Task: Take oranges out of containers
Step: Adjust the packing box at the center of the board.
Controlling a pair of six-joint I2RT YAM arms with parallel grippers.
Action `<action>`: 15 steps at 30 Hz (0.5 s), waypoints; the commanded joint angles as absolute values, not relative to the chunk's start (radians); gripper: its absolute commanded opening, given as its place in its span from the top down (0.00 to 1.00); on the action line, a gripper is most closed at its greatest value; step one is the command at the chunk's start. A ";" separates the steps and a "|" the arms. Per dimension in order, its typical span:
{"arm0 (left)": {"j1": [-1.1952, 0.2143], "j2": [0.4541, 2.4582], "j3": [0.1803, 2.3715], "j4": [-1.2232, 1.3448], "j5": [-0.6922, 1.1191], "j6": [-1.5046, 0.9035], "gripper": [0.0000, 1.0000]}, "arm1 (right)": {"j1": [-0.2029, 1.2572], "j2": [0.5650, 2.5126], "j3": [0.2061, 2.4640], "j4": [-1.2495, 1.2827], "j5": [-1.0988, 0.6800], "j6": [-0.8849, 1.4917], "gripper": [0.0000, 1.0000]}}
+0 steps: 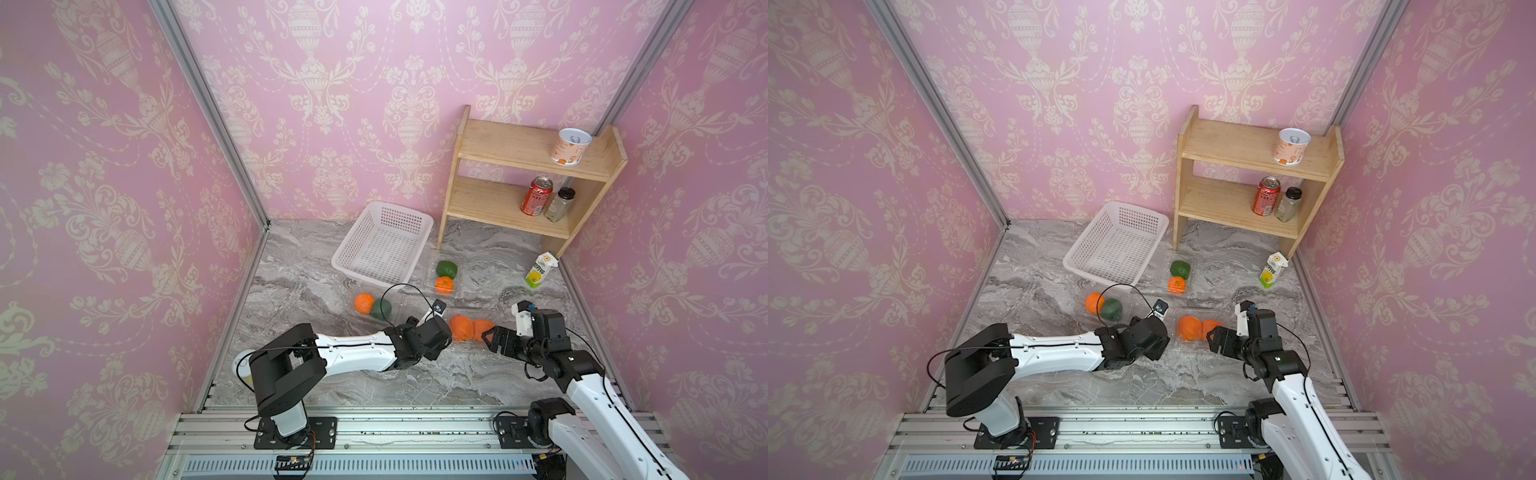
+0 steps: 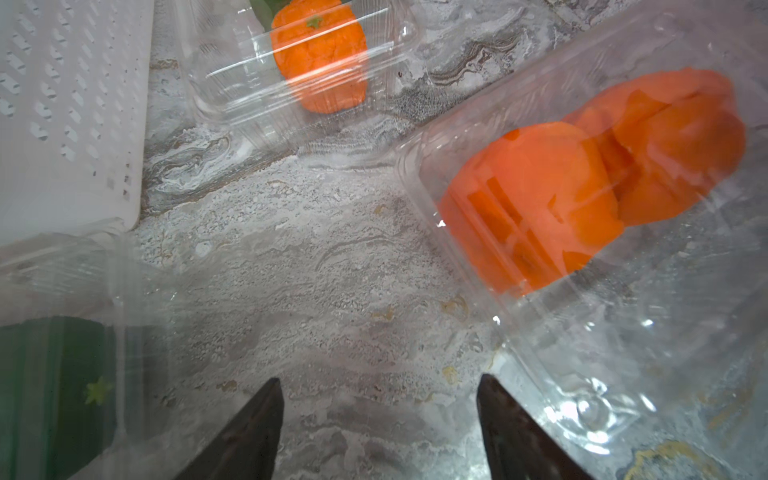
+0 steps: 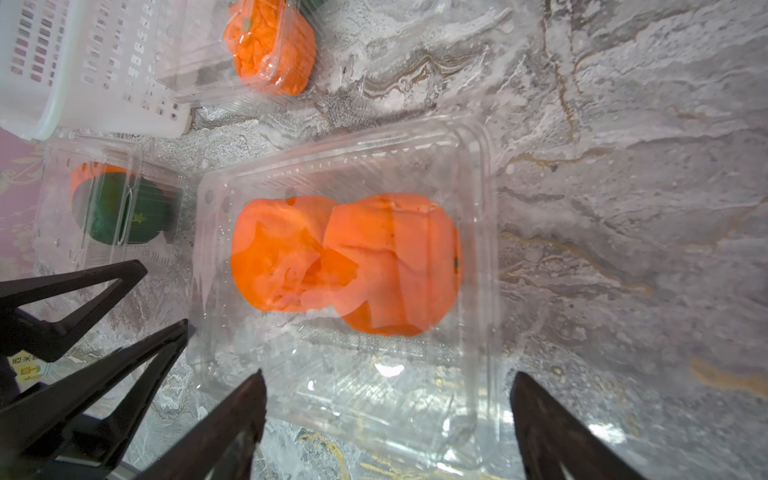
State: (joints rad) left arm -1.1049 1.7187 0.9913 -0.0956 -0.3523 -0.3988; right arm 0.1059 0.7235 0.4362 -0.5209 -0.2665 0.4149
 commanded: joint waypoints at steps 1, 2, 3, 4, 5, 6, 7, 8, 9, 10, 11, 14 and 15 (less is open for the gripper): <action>-1.107 1.774 1.061 -0.110 -0.335 -0.399 0.25 | 0.118 0.752 0.432 -0.494 -0.278 0.423 0.08; -1.107 1.788 1.077 -0.111 -0.337 -0.389 0.25 | 0.122 0.762 0.430 -0.490 -0.281 0.422 0.08; -1.107 1.801 1.093 -0.112 -0.345 -0.380 0.25 | 0.127 0.773 0.430 -0.485 -0.283 0.421 0.09; -1.107 1.811 1.105 -0.111 -0.356 -0.370 0.25 | 0.132 0.781 0.432 -0.485 -0.284 0.420 0.10; -1.105 1.825 1.121 -0.112 -0.368 -0.359 0.25 | 0.141 0.788 0.433 -0.483 -0.283 0.419 0.11; -1.103 1.835 1.136 -0.116 -0.374 -0.351 0.25 | 0.145 0.791 0.435 -0.482 -0.278 0.419 0.12; -1.099 1.847 1.153 -0.120 -0.380 -0.341 0.25 | 0.152 0.793 0.436 -0.483 -0.271 0.420 0.12; -1.095 1.860 1.169 -0.124 -0.383 -0.334 0.25 | 0.157 0.793 0.436 -0.484 -0.264 0.420 0.12; -1.090 1.869 1.181 -0.125 -0.385 -0.329 0.24 | 0.162 0.793 0.437 -0.485 -0.263 0.420 0.12; -1.084 1.880 1.192 -0.121 -0.386 -0.322 0.24 | 0.166 0.791 0.436 -0.485 -0.262 0.420 0.12; -1.076 1.889 1.205 -0.122 -0.384 -0.319 0.24 | 0.170 0.790 0.436 -0.486 -0.261 0.420 0.12; -1.057 1.910 1.236 -0.124 -0.385 -0.303 0.24 | 0.192 0.786 0.443 -0.499 -0.247 0.422 0.13; -1.051 1.916 1.246 -0.123 -0.387 -0.301 0.24 | 0.199 0.782 0.445 -0.503 -0.247 0.423 0.14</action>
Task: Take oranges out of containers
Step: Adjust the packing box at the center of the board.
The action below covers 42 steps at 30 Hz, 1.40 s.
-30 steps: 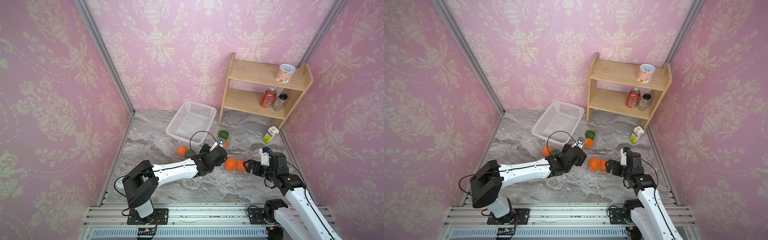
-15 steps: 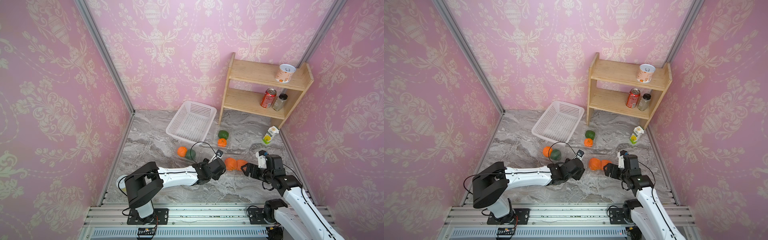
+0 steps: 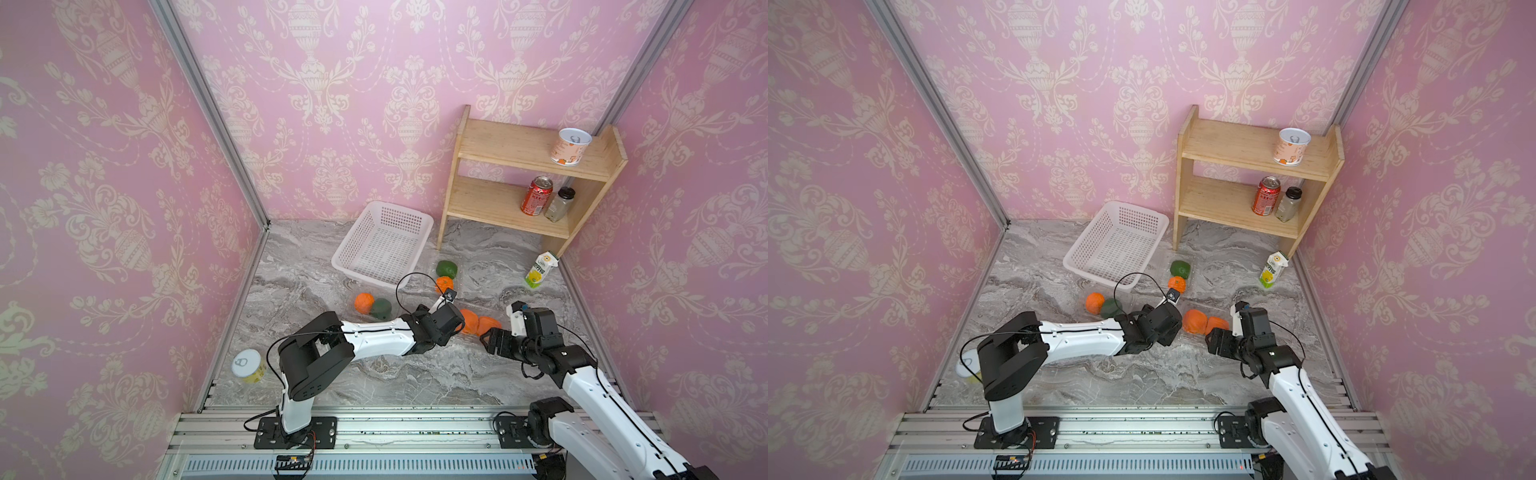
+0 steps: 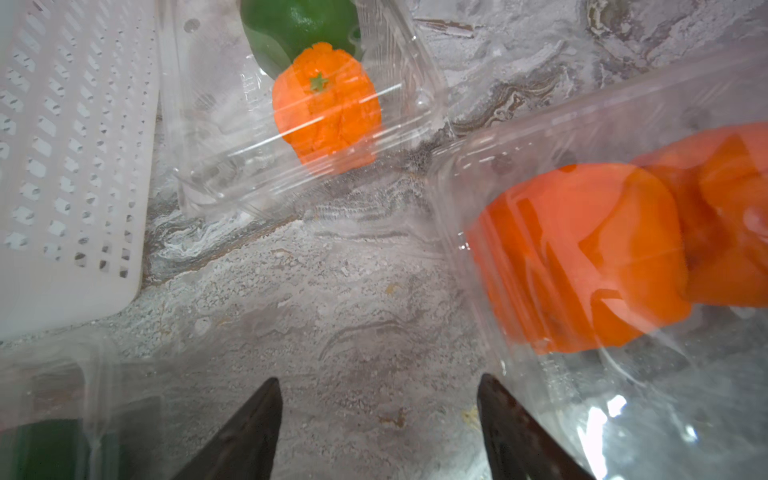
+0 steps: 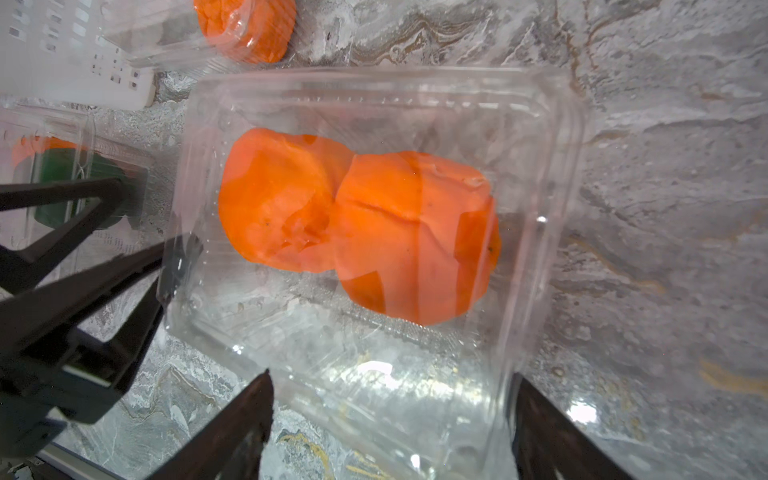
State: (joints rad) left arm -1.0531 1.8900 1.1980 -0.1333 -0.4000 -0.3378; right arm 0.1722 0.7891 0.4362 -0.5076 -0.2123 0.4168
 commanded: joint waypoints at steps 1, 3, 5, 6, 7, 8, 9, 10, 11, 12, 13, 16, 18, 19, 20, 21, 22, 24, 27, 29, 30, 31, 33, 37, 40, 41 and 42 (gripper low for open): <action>-1.044 1.924 1.256 -0.123 -0.383 -0.294 0.24 | 0.209 0.781 0.448 -0.508 -0.243 0.426 0.14; -1.030 1.940 1.281 -0.125 -0.370 -0.286 0.24 | 0.226 0.780 0.452 -0.519 -0.228 0.431 0.14; -1.015 1.960 1.312 -0.133 -0.370 -0.275 0.24 | 0.232 0.779 0.443 -0.510 -0.233 0.429 0.14; -1.007 1.971 1.327 -0.136 -0.369 -0.270 0.23 | 0.231 0.781 0.442 -0.508 -0.236 0.431 0.14; -0.996 1.985 1.348 -0.144 -0.363 -0.266 0.23 | 0.234 0.785 0.442 -0.508 -0.238 0.434 0.14; -0.985 1.999 1.369 -0.156 -0.358 -0.263 0.23 | 0.236 0.789 0.443 -0.510 -0.238 0.436 0.14; -0.977 2.009 1.388 -0.163 -0.356 -0.259 0.23 | 0.239 0.791 0.443 -0.511 -0.238 0.438 0.15; -0.969 2.021 1.406 -0.167 -0.358 -0.253 0.23 | 0.243 0.791 0.441 -0.514 -0.242 0.440 0.15; -0.961 2.033 1.422 -0.171 -0.357 -0.246 0.23 | 0.248 0.789 0.442 -0.514 -0.249 0.441 0.15; -0.955 2.040 1.436 -0.175 -0.360 -0.241 0.23 | 0.255 0.784 0.443 -0.519 -0.250 0.444 0.15; -0.946 2.050 1.449 -0.178 -0.362 -0.234 0.23 | 0.262 0.778 0.442 -0.525 -0.248 0.450 0.16; -0.928 2.069 1.486 -0.184 -0.367 -0.216 0.23 | 0.279 0.742 0.447 -0.553 -0.239 0.463 0.15; -0.921 2.082 1.513 -0.191 -0.376 -0.193 0.23 | 0.279 0.700 0.444 -0.570 -0.235 0.470 0.11; -0.919 2.088 1.531 -0.201 -0.383 -0.181 0.23 | 0.279 0.677 0.441 -0.573 -0.231 0.477 0.10; -0.917 2.090 1.548 -0.215 -0.391 -0.170 0.23 | 0.279 0.656 0.439 -0.580 -0.220 0.485 0.10; -0.917 2.087 1.556 -0.226 -0.399 -0.162 0.23 | 0.279 0.644 0.439 -0.589 -0.209 0.491 0.09; -0.917 2.078 1.556 -0.227 -0.403 -0.157 0.23 | 0.279 0.637 0.441 -0.599 -0.202 0.496 0.09; -0.917 2.045 1.538 -0.219 -0.407 -0.158 0.23 | 0.278 0.633 0.450 -0.612 -0.196 0.505 0.09; -0.920 1.965 1.461 -0.178 -0.393 -0.183 0.22 | 0.279 0.641 0.484 -0.631 -0.175 0.501 0.09; -0.923 1.893 1.388 -0.138 -0.382 -0.213 0.21 | 0.279 0.657 0.522 -0.639 -0.158 0.481 0.09; -0.926 1.864 1.352 -0.122 -0.377 -0.224 0.20 | 0.279 0.667 0.542 -0.650 -0.142 0.471 0.08; -0.932 1.832 1.316 -0.110 -0.374 -0.232 0.20 | 0.279 0.681 0.565 -0.659 -0.121 0.456 0.08; -0.944 1.781 1.261 -0.107 -0.375 -0.245 0.20 | 0.279 0.714 0.603 -0.664 -0.100 0.426 0.06; -0.982 1.689 1.130 -0.112 -0.378 -0.277 0.19 | 0.277 0.810 0.669 -0.645 -0.080 0.380 0.04; -1.012 1.646 1.024 -0.099 -0.389 -0.300 0.18 | 0.275 0.876 0.702 -0.618 -0.038 0.359 0.04; -1.023 1.640 0.989 -0.095 -0.415 -0.316 0.18 | 0.274 0.895 0.708 -0.604 -0.030 0.352 0.04; -1.029 1.641 0.968 -0.096 -0.422 -0.329 0.18 | 0.268 0.912 0.713 -0.595 -0.023 0.347 0.04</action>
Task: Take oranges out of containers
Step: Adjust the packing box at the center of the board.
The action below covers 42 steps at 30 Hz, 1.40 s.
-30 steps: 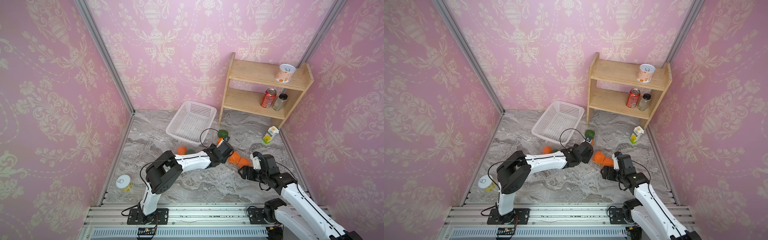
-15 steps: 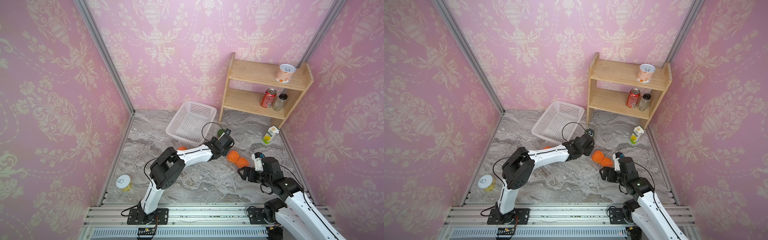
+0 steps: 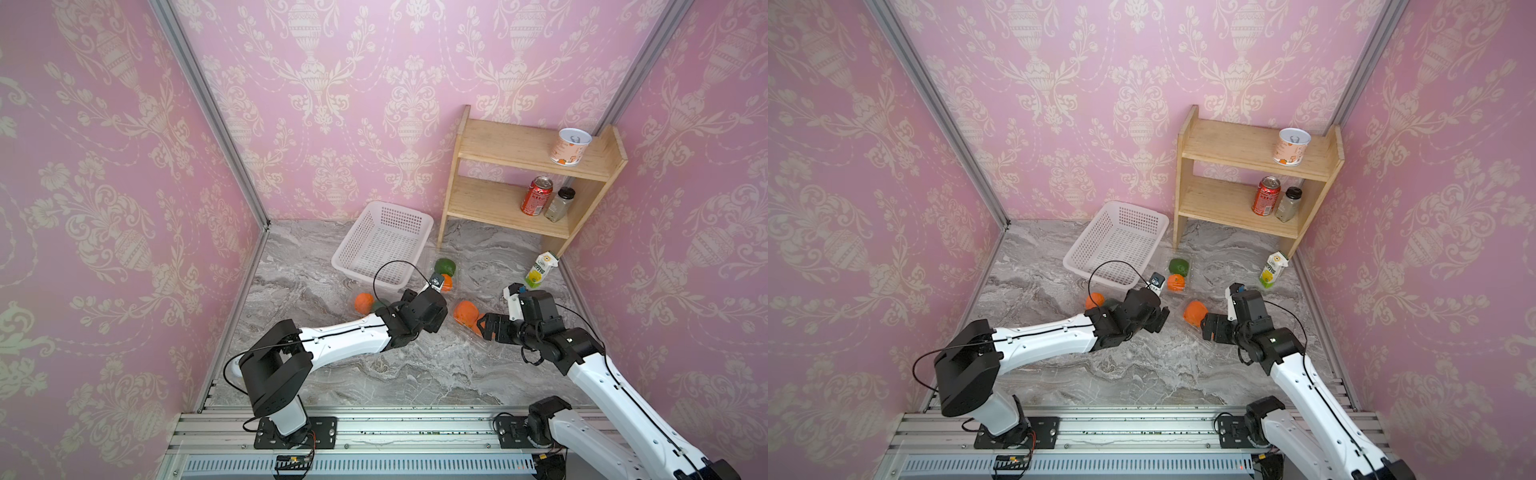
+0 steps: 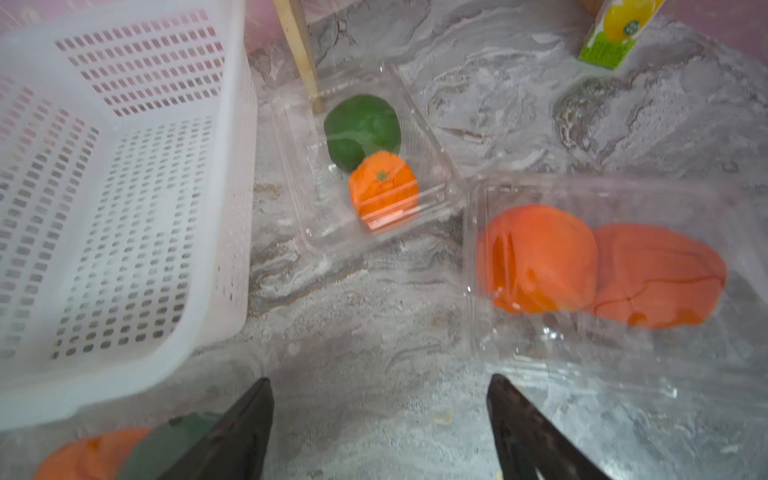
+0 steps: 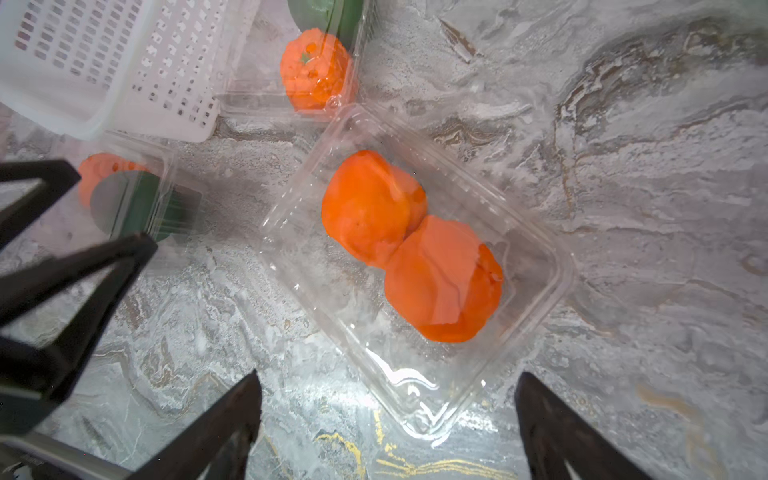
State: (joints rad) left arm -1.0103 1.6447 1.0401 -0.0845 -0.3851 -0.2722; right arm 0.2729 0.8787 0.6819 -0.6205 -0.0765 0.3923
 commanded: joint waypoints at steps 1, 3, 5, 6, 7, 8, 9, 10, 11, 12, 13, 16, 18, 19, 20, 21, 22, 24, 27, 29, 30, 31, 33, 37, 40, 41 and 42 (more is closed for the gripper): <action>-1.032 1.643 0.952 -0.104 -0.414 -0.346 0.18 | 0.261 0.929 0.723 -0.589 -0.013 0.345 0.04; -1.041 1.653 0.932 -0.118 -0.412 -0.374 0.18 | 0.244 0.956 0.733 -0.569 -0.010 0.343 0.04; -1.053 1.662 0.922 -0.119 -0.410 -0.383 0.18 | 0.219 0.982 0.739 -0.544 -0.010 0.346 0.04; -1.056 1.666 0.923 -0.124 -0.405 -0.387 0.18 | 0.207 0.993 0.741 -0.538 -0.013 0.344 0.04; -1.058 1.667 0.922 -0.124 -0.390 -0.391 0.18 | 0.191 1.006 0.745 -0.533 -0.023 0.337 0.04; -1.058 1.668 0.920 -0.117 -0.371 -0.394 0.17 | 0.178 1.017 0.750 -0.532 -0.030 0.329 0.04; -1.058 1.666 0.915 -0.106 -0.362 -0.395 0.17 | 0.168 1.025 0.753 -0.531 -0.033 0.321 0.04; -1.058 1.663 0.910 -0.094 -0.357 -0.405 0.16 | 0.159 1.034 0.753 -0.528 -0.034 0.310 0.04; -1.058 1.662 0.903 -0.079 -0.349 -0.412 0.17 | 0.153 1.042 0.751 -0.523 -0.035 0.300 0.04; -1.058 1.662 0.898 -0.065 -0.340 -0.418 0.17 | 0.147 1.049 0.749 -0.519 -0.038 0.294 0.04; -1.058 1.662 0.896 -0.053 -0.330 -0.424 0.16 | 0.141 1.060 0.747 -0.514 -0.040 0.289 0.04; -1.057 1.681 0.906 -0.042 -0.316 -0.420 0.16 | 0.131 1.084 0.735 -0.494 -0.063 0.281 0.05; -1.058 1.694 0.916 -0.041 -0.320 -0.406 0.16 | 0.127 1.094 0.727 -0.484 -0.089 0.277 0.07; -1.057 1.701 0.920 -0.038 -0.320 -0.397 0.16 | 0.127 1.097 0.723 -0.477 -0.104 0.275 0.07; -1.058 1.706 0.923 -0.031 -0.319 -0.391 0.16 | 0.127 1.097 0.717 -0.470 -0.117 0.277 0.08; -1.056 1.712 0.926 -0.026 -0.319 -0.388 0.16 | 0.127 1.096 0.712 -0.462 -0.129 0.277 0.08; -1.057 1.720 0.933 -0.023 -0.319 -0.388 0.16 | 0.127 1.094 0.705 -0.451 -0.148 0.277 0.08; -1.057 1.739 0.946 -0.017 -0.318 -0.385 0.16 | 0.127 1.095 0.697 -0.446 -0.177 0.276 0.08; -1.056 1.763 0.970 -0.021 -0.318 -0.398 0.16 | 0.127 1.117 0.699 -0.473 -0.210 0.279 0.09; -1.056 1.777 0.985 -0.022 -0.320 -0.405 0.16 | 0.129 1.122 0.687 -0.474 -0.230 0.288 0.11; -1.056 1.783 0.991 -0.024 -0.321 -0.405 0.15 | 0.129 1.118 0.677 -0.471 -0.239 0.288 0.11; -1.055 1.788 0.997 -0.022 -0.323 -0.405 0.15 | 0.130 1.110 0.668 -0.469 -0.241 0.288 0.11; -1.054 1.801 1.010 -0.024 -0.323 -0.400 0.16 | 0.130 1.086 0.649 -0.471 -0.242 0.293 0.11; -1.046 1.831 1.052 -0.038 -0.322 -0.394 0.15 | 0.138 1.029 0.616 -0.482 -0.274 0.290 0.11; -1.035 1.847 1.080 -0.037 -0.325 -0.392 0.15 | 0.146 1.004 0.605 -0.506 -0.279 0.293 0.11; -1.031 1.851 1.090 -0.037 -0.326 -0.391 0.15 | 0.146 0.996 0.602 -0.513 -0.287 0.291 0.11; -1.027 1.854 1.097 -0.038 -0.329 -0.393 0.15 | 0.147 0.993 0.598 -0.514 -0.294 0.294 0.11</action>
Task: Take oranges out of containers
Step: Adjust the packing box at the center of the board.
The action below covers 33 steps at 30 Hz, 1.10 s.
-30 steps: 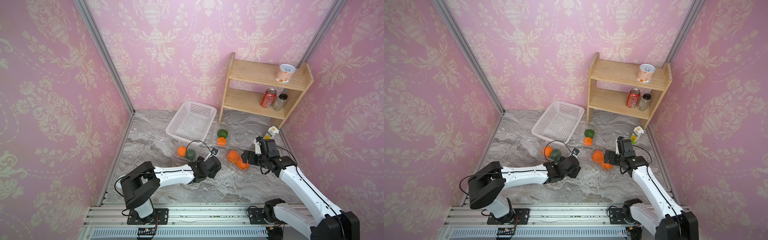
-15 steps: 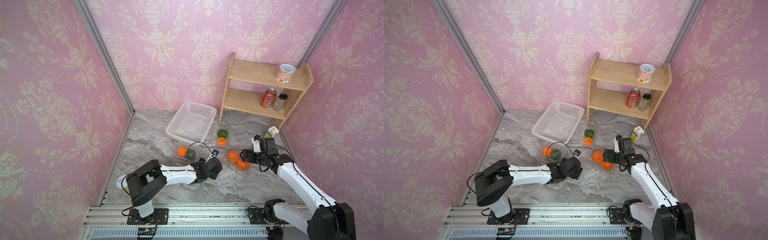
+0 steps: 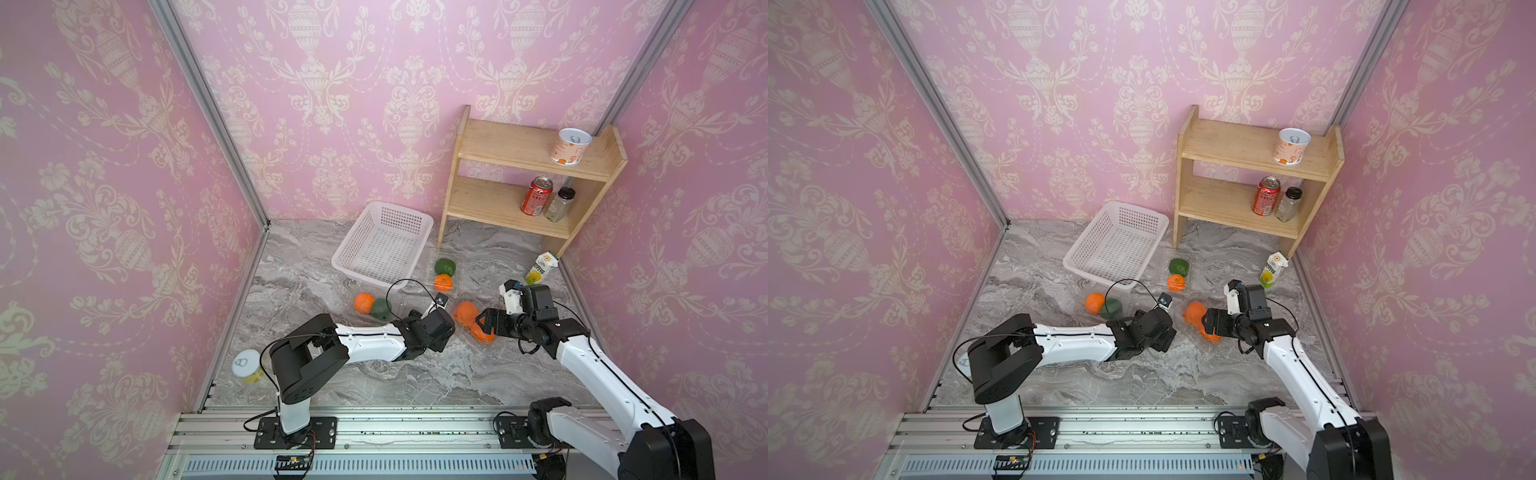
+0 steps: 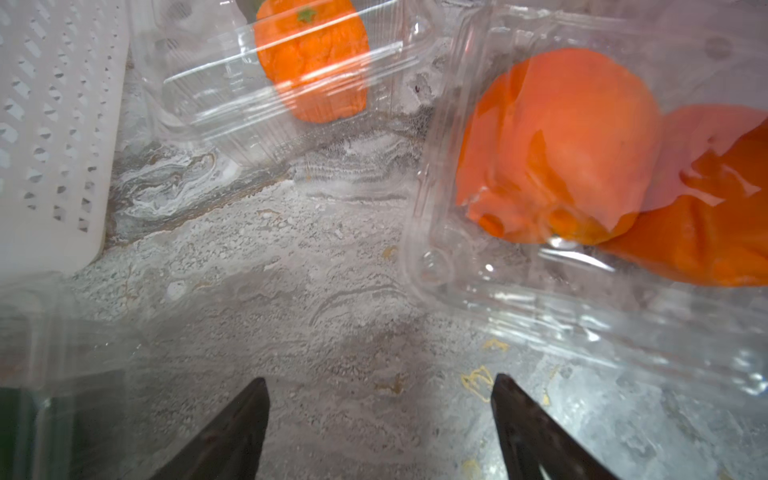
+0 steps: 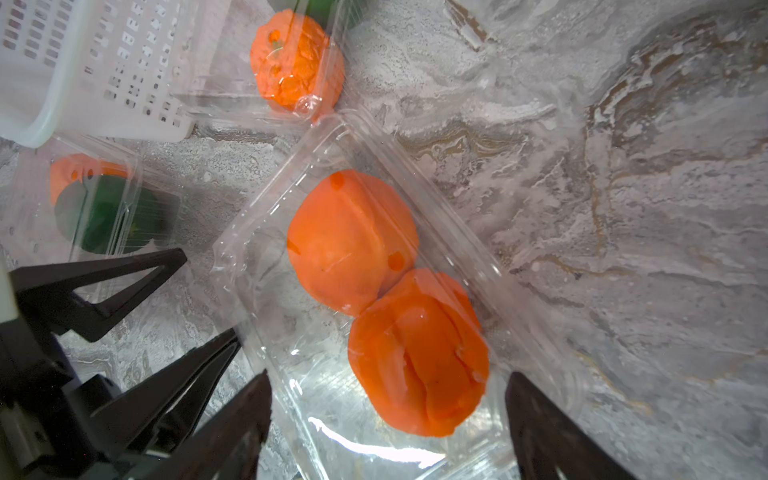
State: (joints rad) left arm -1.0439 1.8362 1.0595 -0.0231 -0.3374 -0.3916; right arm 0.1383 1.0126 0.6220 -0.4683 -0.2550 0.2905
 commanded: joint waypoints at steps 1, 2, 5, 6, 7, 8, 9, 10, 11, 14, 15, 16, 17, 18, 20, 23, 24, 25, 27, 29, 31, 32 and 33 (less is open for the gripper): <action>-1.022 1.857 1.105 -0.036 -0.330 -0.393 0.14 | 0.151 0.987 0.594 -0.515 -0.305 0.301 0.12; -1.017 1.858 1.110 -0.034 -0.334 -0.393 0.14 | 0.156 0.984 0.591 -0.515 -0.317 0.309 0.12; -1.001 1.855 1.112 -0.017 -0.334 -0.391 0.13 | 0.184 0.972 0.583 -0.518 -0.328 0.331 0.13; -0.997 1.855 1.113 -0.010 -0.334 -0.392 0.13 | 0.195 0.964 0.581 -0.522 -0.317 0.340 0.13; -0.990 1.855 1.115 -0.007 -0.331 -0.393 0.14 | 0.206 0.953 0.580 -0.528 -0.299 0.350 0.13; -0.987 1.855 1.116 -0.006 -0.328 -0.394 0.14 | 0.212 0.942 0.577 -0.533 -0.290 0.357 0.13; -0.983 1.852 1.118 -0.009 -0.321 -0.394 0.14 | 0.213 0.927 0.575 -0.538 -0.285 0.362 0.13; -0.983 1.848 1.117 -0.013 -0.321 -0.393 0.14 | 0.213 0.909 0.577 -0.546 -0.280 0.366 0.13; -0.983 1.842 1.115 -0.018 -0.319 -0.394 0.14 | 0.213 0.894 0.580 -0.556 -0.272 0.370 0.12; -0.983 1.812 1.091 -0.029 -0.302 -0.410 0.14 | 0.213 0.850 0.600 -0.587 -0.248 0.380 0.12; -0.983 1.795 1.074 -0.026 -0.294 -0.418 0.14 | 0.213 0.836 0.610 -0.595 -0.246 0.382 0.11; -0.983 1.776 1.053 -0.020 -0.289 -0.429 0.14 | 0.213 0.828 0.622 -0.600 -0.247 0.383 0.11; -0.983 1.757 1.033 -0.016 -0.284 -0.438 0.14 | 0.213 0.825 0.630 -0.606 -0.247 0.382 0.10; -0.983 1.736 1.008 -0.007 -0.278 -0.452 0.15 | 0.212 0.829 0.644 -0.610 -0.247 0.377 0.09; -0.983 1.698 0.963 0.015 -0.259 -0.485 0.22 | 0.212 0.850 0.665 -0.615 -0.241 0.369 0.09; -0.985 1.659 0.918 0.052 -0.205 -0.546 0.27 | 0.203 0.906 0.690 -0.611 -0.215 0.351 0.09; -0.986 1.655 0.905 0.075 -0.170 -0.558 0.28 | 0.201 0.925 0.697 -0.606 -0.202 0.341 0.10; -0.988 1.655 0.897 0.097 -0.137 -0.576 0.28 | 0.199 0.940 0.702 -0.598 -0.182 0.328 0.11; -0.989 1.667 0.875 0.162 -0.080 -0.615 0.26 | 0.193 0.957 0.703 -0.572 -0.126 0.317 0.10; -0.989 1.682 0.864 0.214 -0.036 -0.651 0.25 | 0.176 0.973 0.699 -0.546 -0.108 0.312 0.10; -0.992 1.698 0.858 0.249 -0.023 -0.678 0.26 | 0.157 0.996 0.698 -0.521 -0.118 0.309 0.11; -0.994 1.706 0.856 0.265 -0.019 -0.688 0.26 | 0.153 1.006 0.696 -0.508 -0.125 0.306 0.11; -0.994 1.712 0.856 0.279 -0.015 -0.698 0.25 | 0.149 1.016 0.695 -0.495 -0.132 0.304 0.11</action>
State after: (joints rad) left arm -0.9867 1.6855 0.8696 0.1940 -0.0799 -0.6273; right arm 0.1596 0.9928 0.6796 -0.5449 -0.1551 0.3328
